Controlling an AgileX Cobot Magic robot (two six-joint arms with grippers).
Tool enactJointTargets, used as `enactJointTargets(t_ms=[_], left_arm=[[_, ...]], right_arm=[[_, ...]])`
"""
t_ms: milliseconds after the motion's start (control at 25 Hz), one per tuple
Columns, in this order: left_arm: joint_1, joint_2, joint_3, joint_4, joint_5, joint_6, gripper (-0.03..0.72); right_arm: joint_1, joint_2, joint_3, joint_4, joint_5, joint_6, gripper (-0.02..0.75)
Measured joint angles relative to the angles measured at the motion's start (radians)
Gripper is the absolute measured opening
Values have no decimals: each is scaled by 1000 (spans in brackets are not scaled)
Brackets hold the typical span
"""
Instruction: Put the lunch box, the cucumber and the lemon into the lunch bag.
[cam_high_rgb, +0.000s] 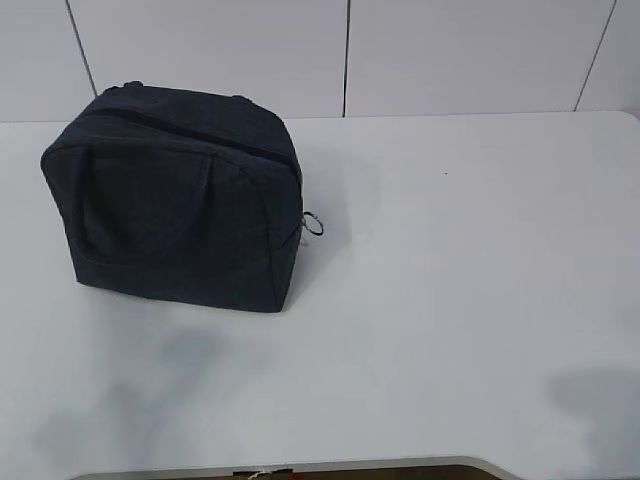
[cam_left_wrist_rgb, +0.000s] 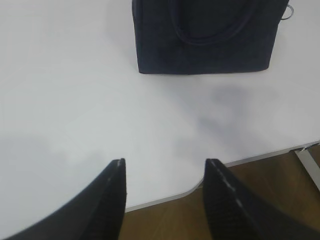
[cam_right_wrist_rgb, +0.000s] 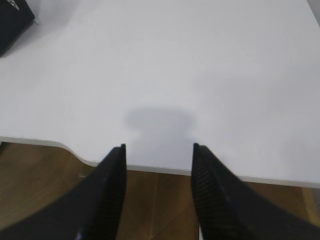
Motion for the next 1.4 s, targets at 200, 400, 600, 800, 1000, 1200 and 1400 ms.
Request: enactJointTargets(t_ms=[200, 400, 600, 800, 1000, 1200, 1400], left_arm=[[0, 0, 0, 0, 0, 0, 365], [0, 0, 0, 0, 0, 0, 365], [0, 0, 0, 0, 0, 0, 365], [0, 0, 0, 0, 0, 0, 365], [0, 0, 0, 0, 0, 0, 365], [0, 0, 0, 8, 0, 0, 365], [0, 0, 0, 70, 0, 0, 365]], right_arm=[[0, 0, 0, 0, 0, 0, 354], [0, 0, 0, 0, 0, 0, 354], [0, 0, 0, 0, 0, 0, 354], [0, 0, 0, 0, 0, 0, 354], [0, 0, 0, 0, 0, 0, 354], [0, 0, 0, 0, 0, 0, 354], [0, 0, 0, 0, 0, 0, 354]])
